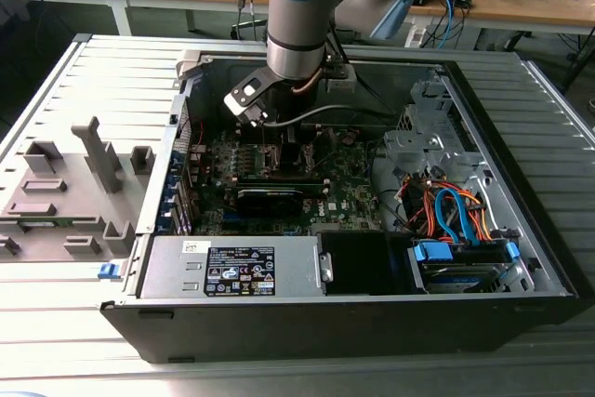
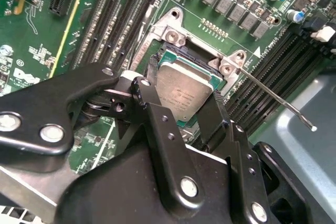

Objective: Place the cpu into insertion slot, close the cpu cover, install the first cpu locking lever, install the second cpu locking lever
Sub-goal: 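Place the cpu into insertion slot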

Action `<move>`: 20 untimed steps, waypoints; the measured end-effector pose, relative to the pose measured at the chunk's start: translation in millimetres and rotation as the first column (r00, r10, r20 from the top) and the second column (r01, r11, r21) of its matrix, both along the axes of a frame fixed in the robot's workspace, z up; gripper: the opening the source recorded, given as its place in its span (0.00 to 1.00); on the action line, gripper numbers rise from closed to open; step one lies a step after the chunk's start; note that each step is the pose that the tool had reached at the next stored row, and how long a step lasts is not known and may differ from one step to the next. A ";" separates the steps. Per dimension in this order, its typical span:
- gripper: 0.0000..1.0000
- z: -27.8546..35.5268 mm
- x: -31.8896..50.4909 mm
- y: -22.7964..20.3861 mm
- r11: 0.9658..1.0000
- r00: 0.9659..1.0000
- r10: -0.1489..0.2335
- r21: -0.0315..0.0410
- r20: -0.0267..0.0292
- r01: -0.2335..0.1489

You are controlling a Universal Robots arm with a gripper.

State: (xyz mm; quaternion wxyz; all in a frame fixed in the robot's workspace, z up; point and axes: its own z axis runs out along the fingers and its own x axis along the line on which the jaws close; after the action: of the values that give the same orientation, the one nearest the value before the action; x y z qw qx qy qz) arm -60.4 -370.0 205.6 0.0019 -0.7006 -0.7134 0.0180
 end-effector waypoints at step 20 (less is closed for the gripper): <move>0.55 -5.2 3.0 0.1 1.000 1.000 -0.015 -0.007 0.000 0.015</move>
State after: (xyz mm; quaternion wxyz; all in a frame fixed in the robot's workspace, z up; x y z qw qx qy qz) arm -57.4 -369.9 200.4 -0.0003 -0.7060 -0.7079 0.0204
